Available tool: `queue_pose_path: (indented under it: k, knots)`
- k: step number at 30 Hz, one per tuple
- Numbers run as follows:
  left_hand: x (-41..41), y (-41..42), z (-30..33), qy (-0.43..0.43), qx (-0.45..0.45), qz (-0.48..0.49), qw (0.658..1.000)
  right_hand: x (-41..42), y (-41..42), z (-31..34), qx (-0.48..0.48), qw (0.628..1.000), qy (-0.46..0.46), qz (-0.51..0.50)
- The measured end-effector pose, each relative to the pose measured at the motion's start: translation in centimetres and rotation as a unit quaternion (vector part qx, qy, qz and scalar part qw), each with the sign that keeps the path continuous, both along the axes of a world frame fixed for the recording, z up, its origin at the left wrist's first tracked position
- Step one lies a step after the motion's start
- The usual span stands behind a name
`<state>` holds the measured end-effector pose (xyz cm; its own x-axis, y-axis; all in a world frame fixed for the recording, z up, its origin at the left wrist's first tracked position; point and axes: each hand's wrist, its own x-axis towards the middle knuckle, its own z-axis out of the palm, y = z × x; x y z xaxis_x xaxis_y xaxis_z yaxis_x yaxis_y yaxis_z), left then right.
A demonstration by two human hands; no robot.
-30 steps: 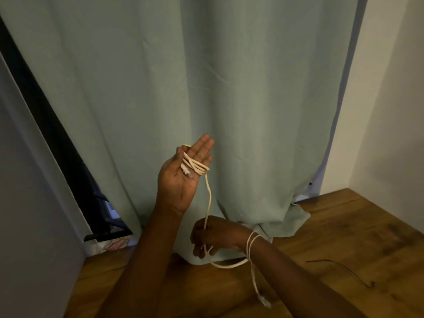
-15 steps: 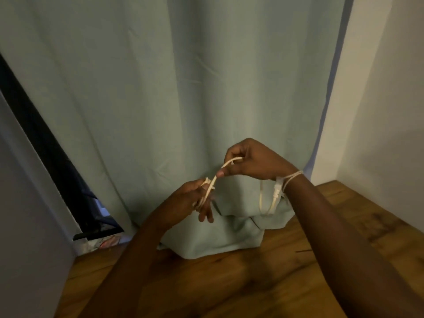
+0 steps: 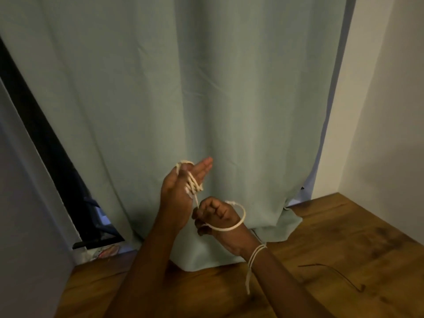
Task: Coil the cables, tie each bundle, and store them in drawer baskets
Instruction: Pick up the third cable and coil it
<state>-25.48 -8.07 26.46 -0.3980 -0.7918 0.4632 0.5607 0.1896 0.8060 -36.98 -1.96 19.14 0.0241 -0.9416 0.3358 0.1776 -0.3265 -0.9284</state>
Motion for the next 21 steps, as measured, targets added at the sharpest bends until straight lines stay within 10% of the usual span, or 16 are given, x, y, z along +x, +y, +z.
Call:
queue_pose_path:
  k: [4, 9, 13, 16, 18, 21]
  knots:
    - [1.1, -0.6, -2.5, -0.29, -0.271, 0.179, 0.9, -0.2, 2.0, 1.6, 0.009, 0.998, 0.056, -0.006]
    - [2.6, -0.1, -3.0, -0.371, -0.279, 0.07, 0.883, -3.4, 3.3, 5.1, 0.095, 0.983, 0.155, -0.028]
    - [2.8, 0.4, -3.3, -0.294, -0.117, -0.074, 0.946, -6.8, 3.9, 7.5, 0.239, 0.906, 0.317, 0.146]
    - [3.0, 0.1, -4.0, -0.223, -0.058, -0.118, 0.966, -8.5, 3.7, 6.9, 0.157, 0.948, 0.179, 0.211]
    - [2.9, 0.3, -4.3, -0.179, -0.042, -0.143, 0.972, -8.2, 3.4, 5.7, 0.068, 0.988, 0.031, 0.132]
    - [2.0, 1.2, -3.9, -0.088, 0.001, -0.165, 0.982, -6.2, 2.3, 4.3, -0.099, 0.971, 0.12, -0.181]
